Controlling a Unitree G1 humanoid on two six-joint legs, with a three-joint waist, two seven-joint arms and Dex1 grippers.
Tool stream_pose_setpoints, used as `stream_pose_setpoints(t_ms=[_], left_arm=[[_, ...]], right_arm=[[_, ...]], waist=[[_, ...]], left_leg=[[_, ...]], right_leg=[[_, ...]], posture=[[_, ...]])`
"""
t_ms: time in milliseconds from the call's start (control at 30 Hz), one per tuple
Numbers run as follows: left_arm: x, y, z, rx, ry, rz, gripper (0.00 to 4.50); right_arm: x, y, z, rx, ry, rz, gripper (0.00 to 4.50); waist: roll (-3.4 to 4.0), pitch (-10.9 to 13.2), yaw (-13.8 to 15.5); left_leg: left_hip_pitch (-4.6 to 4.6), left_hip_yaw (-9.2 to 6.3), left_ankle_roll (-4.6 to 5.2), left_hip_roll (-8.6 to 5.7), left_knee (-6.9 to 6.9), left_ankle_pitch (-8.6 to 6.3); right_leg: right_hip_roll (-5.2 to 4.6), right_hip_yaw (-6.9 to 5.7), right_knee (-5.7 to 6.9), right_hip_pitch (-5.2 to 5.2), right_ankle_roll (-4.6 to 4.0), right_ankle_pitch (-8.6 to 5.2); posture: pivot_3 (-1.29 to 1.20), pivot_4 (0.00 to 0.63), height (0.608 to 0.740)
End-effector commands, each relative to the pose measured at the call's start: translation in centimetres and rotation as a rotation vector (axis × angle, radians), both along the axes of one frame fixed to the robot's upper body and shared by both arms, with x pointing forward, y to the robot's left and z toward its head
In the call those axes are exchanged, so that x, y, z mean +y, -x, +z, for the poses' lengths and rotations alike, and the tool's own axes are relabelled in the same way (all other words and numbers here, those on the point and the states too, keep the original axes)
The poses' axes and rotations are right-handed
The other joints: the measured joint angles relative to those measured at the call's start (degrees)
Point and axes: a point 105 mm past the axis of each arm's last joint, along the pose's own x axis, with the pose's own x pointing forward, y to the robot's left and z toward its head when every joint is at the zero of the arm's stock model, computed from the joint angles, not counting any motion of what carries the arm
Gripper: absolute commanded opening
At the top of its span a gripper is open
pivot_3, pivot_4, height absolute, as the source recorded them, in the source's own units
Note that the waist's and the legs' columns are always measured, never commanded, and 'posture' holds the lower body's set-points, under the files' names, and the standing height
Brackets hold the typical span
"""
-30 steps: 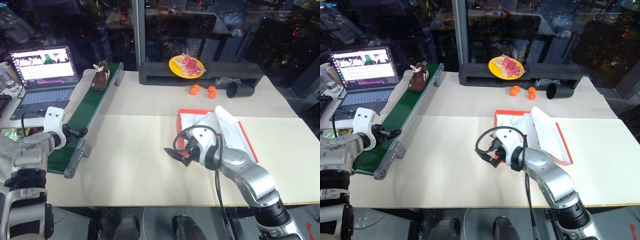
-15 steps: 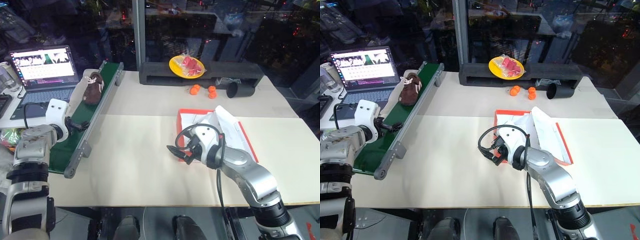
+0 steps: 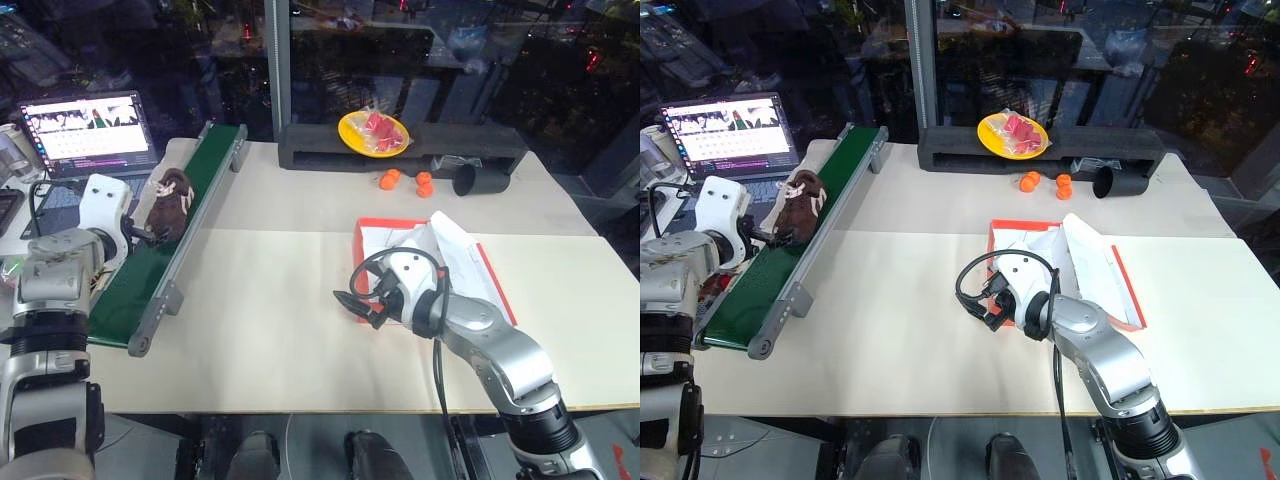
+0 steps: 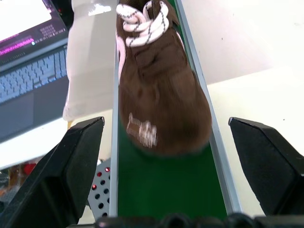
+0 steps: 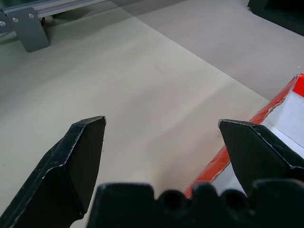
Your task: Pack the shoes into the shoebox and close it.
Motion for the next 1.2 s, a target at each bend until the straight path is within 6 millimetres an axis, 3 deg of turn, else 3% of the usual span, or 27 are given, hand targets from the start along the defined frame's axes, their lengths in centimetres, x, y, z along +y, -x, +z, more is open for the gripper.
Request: stream_pose_setpoints(t_ms=[33, 167, 267, 333, 567, 833, 967, 1033, 1200], left_arm=[[0.3, 0.0, 0.2, 0.006, -0.007, 0.029, 4.50], [0.2, 0.4, -2.2, 0.128, 0.035, 0.060, 4.50], [-0.3, 0.7, -3.5, 0.193, 0.067, 0.061, 3.84], [-1.1, 0.9, -4.1, 0.226, 0.065, 0.027, 3.16], [-1.6, 0.5, -3.7, 0.218, 0.067, 0.017, 1.06], [-1.4, 0.3, -3.5, 0.202, 0.074, 0.032, 1.06], [-1.7, 0.4, -3.4, 0.183, 0.073, 0.010, 0.11], [-1.7, 0.3, -3.3, 0.174, 0.069, 0.016, 0.03], [-2.3, -1.3, 0.4, -0.053, 0.066, 0.002, 0.03]], right_arm=[[-0.1, -0.1, 1.3, -0.049, -0.013, -0.013, 4.49], [-0.2, 0.0, 1.3, -0.048, -0.017, -0.019, 4.49], [-0.3, 0.0, 1.4, -0.050, -0.026, -0.023, 4.50], [-0.3, 0.0, 1.7, -0.053, -0.040, -0.027, 4.50], [-0.5, -0.2, 2.0, -0.061, -0.049, -0.042, 4.50], [-0.6, -0.4, 2.1, -0.066, -0.058, -0.056, 4.50], [-0.7, -0.4, 2.1, -0.066, -0.056, -0.061, 4.50], [-0.7, -0.4, 2.2, -0.066, -0.056, -0.062, 4.50], [-0.7, -0.7, 2.7, -0.067, -0.092, -0.073, 4.50]], waist=[[0.00, 0.0, 0.0], [0.00, 0.0, 0.0], [0.01, 0.0, 0.0], [0.03, 0.0, 0.0], [0.10, 0.0, 0.2], [0.11, -0.1, 0.3], [0.11, -0.1, 0.3], [0.11, -0.1, 0.4], [0.09, 0.0, 0.6]], left_leg=[[0.00, 0.00, 0.00, 0.00, 0.00, 0.00], [0.00, -0.01, 0.00, 0.00, 0.00, 0.00], [0.00, -0.04, 0.00, 0.00, 0.00, 0.00], [0.02, -0.07, 0.00, 0.00, 0.01, 0.00], [0.26, -0.19, -0.11, -0.01, 0.02, 0.08], [0.30, -0.23, -0.12, -0.03, 0.03, 0.08], [0.30, -0.24, -0.13, -0.03, 0.03, 0.09], [0.30, -0.24, -0.13, -0.03, 0.03, 0.09], [0.25, -0.28, -0.15, -0.01, 0.03, 0.11]], right_leg=[[0.00, 0.00, 0.00, 0.00, 0.00, 0.00], [0.00, -0.01, 0.01, 0.01, 0.00, -0.01], [0.00, -0.04, 0.02, 0.02, 0.00, -0.01], [0.00, -0.06, 0.08, 0.04, -0.02, -0.02], [0.00, -0.19, 0.26, 0.22, -0.13, -0.09], [-0.01, -0.22, 0.26, 0.28, -0.14, -0.10], [-0.02, -0.23, 0.27, 0.28, -0.14, -0.11], [-0.02, -0.23, 0.27, 0.28, -0.15, -0.11], [-0.02, -0.30, 0.25, 0.26, -0.15, -0.11]], posture=[[0.00, 0.150, 0.719], [0.00, 0.150, 0.719], [0.00, 0.150, 0.719], [0.00, 0.150, 0.719], [0.00, 0.150, 0.719], [0.00, 0.150, 0.719], [0.00, 0.150, 0.719], [0.00, 0.150, 0.719], [0.00, 0.150, 0.719]])
